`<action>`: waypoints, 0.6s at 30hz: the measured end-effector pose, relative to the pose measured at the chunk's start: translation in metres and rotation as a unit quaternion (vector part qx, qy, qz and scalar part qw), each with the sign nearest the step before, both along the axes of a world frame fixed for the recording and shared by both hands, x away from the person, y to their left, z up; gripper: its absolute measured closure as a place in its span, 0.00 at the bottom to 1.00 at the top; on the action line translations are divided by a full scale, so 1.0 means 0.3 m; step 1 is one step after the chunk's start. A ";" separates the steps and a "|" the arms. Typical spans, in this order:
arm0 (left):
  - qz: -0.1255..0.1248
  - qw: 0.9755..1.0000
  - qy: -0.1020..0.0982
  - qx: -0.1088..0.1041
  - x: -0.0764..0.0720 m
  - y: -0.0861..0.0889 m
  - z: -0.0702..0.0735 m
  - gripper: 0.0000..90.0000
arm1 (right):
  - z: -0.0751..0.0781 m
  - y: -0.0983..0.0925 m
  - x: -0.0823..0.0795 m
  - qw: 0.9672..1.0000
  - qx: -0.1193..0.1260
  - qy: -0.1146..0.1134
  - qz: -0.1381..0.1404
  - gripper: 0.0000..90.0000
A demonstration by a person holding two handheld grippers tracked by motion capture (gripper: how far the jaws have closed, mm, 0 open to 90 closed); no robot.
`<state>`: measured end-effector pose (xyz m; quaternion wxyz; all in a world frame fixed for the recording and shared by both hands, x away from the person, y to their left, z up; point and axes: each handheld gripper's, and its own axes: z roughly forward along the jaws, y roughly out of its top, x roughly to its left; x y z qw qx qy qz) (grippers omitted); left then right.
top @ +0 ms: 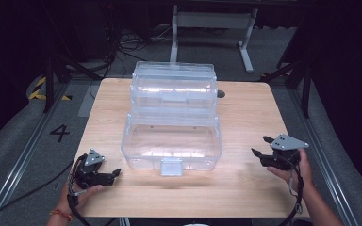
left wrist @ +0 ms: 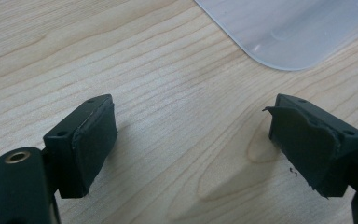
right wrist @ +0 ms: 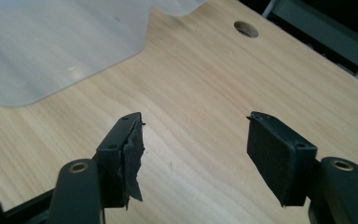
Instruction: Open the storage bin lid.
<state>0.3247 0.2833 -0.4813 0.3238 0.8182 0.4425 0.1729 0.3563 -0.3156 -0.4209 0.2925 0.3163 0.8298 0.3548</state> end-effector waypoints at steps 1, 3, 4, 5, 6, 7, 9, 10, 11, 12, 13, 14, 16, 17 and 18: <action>0.000 1.000 0.000 0.000 0.000 0.000 0.000 0.17 | -0.007 -0.003 -0.006 1.000 -0.001 0.002 -0.002 0.40; -0.001 1.000 0.000 0.002 0.000 0.001 0.000 0.17 | -0.027 -0.017 -0.017 1.000 -0.003 0.007 -0.003 0.40; -0.001 1.000 0.000 0.002 0.000 0.001 0.000 0.17 | -0.039 -0.026 -0.023 1.000 -0.004 0.010 -0.005 0.40; -0.001 1.000 0.000 0.001 0.000 0.001 0.000 0.17 | -0.047 -0.033 -0.026 1.000 -0.005 0.010 -0.008 0.39; -0.001 1.000 0.000 0.001 0.000 0.001 0.000 0.17 | -0.056 -0.040 -0.029 1.000 -0.005 0.011 -0.012 0.39; -0.001 1.000 0.000 0.001 0.000 0.001 0.000 0.17 | -0.063 -0.045 -0.032 1.000 -0.006 0.013 -0.016 0.38; -0.001 1.000 0.001 0.002 0.000 0.001 0.000 0.17 | -0.079 -0.058 -0.037 1.000 -0.007 0.018 -0.021 0.37; -0.001 1.000 0.001 0.001 0.000 0.001 0.000 0.17 | -0.090 -0.067 -0.041 0.999 -0.006 0.021 -0.023 0.37; -0.001 1.000 0.000 0.000 0.000 0.000 -0.001 0.17 | -0.097 -0.072 -0.043 0.999 -0.005 0.023 -0.025 0.36; 0.000 1.000 -0.001 -0.001 -0.001 0.000 -0.001 0.17 | -0.106 -0.080 -0.045 0.999 0.001 0.027 -0.028 0.36; 0.001 1.000 -0.001 -0.001 -0.001 0.000 -0.001 0.17 | -0.115 -0.089 -0.047 0.999 0.009 0.036 -0.031 0.35; 0.000 1.000 -0.001 0.000 -0.001 0.001 -0.001 0.17 | -0.124 -0.097 -0.048 0.998 0.019 0.046 -0.033 0.34; 0.000 1.000 0.000 0.001 -0.001 0.001 0.000 0.17 | -0.144 -0.112 -0.053 0.998 0.025 0.051 -0.040 0.32; 0.000 1.000 -0.001 0.000 -0.001 0.000 -0.001 0.17 | -0.151 -0.120 -0.054 0.997 0.027 0.054 -0.045 0.32; 0.000 1.000 -0.001 0.000 -0.001 0.001 -0.001 0.17 | -0.156 -0.124 -0.056 0.997 0.032 0.057 -0.049 0.31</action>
